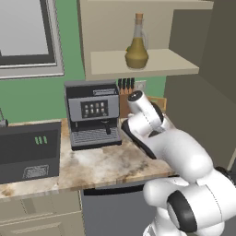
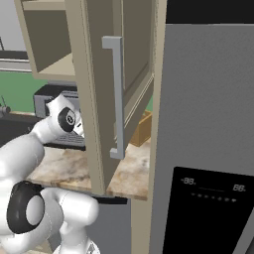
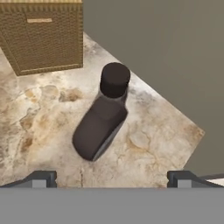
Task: Pick the syrup bottle and oil and vinegar bottle from the counter and place them in the cabinet.
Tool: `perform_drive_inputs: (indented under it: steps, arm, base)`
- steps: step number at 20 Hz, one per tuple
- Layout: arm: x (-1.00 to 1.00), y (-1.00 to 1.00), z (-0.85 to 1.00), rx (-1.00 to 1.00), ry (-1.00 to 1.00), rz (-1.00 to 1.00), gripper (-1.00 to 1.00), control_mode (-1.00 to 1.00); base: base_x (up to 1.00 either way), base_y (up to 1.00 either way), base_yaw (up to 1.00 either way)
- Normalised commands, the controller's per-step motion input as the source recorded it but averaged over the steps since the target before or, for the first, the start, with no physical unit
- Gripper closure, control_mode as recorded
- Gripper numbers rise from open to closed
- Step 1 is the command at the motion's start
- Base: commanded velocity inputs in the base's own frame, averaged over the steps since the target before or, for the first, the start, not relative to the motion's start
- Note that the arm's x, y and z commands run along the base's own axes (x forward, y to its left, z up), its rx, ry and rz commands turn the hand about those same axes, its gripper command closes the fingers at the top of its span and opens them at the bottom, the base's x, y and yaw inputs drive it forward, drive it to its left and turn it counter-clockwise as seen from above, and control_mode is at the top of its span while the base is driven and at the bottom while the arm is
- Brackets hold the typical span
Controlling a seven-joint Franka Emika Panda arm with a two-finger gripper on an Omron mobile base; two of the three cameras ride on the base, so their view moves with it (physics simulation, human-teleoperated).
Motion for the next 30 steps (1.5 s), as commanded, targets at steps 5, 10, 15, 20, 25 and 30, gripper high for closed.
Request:
perform_drive_inputs:
  steps: [5,10,15,20,25,30]
  arm:
    - [0.27,-0.01,-0.08,-0.02,0.00,-0.09,-1.00,-1.00]
    - [0.23,0.00,-0.22,-0.02,0.00,-0.08,-1.00,-1.00]
    - [0.21,0.00,-0.19,0.00,0.00,-0.07,-1.00,-1.00]
    - [0.00,-0.02,0.00,-0.03,0.00,-0.07,-1.00,-1.00]
    - [0.00,-0.07,0.00,-0.05,0.00,-0.07,-1.00,-1.00]
    - [0.00,-0.16,-0.02,-0.03,0.00,-0.05,-1.00,-1.00]
  base:
    - [0.00,0.00,0.00]
    - [0.00,0.00,0.00]
    - [0.00,0.00,0.00]
    - [0.00,0.00,0.00]
    - [0.00,0.00,0.00]
    - [0.00,0.00,0.00]
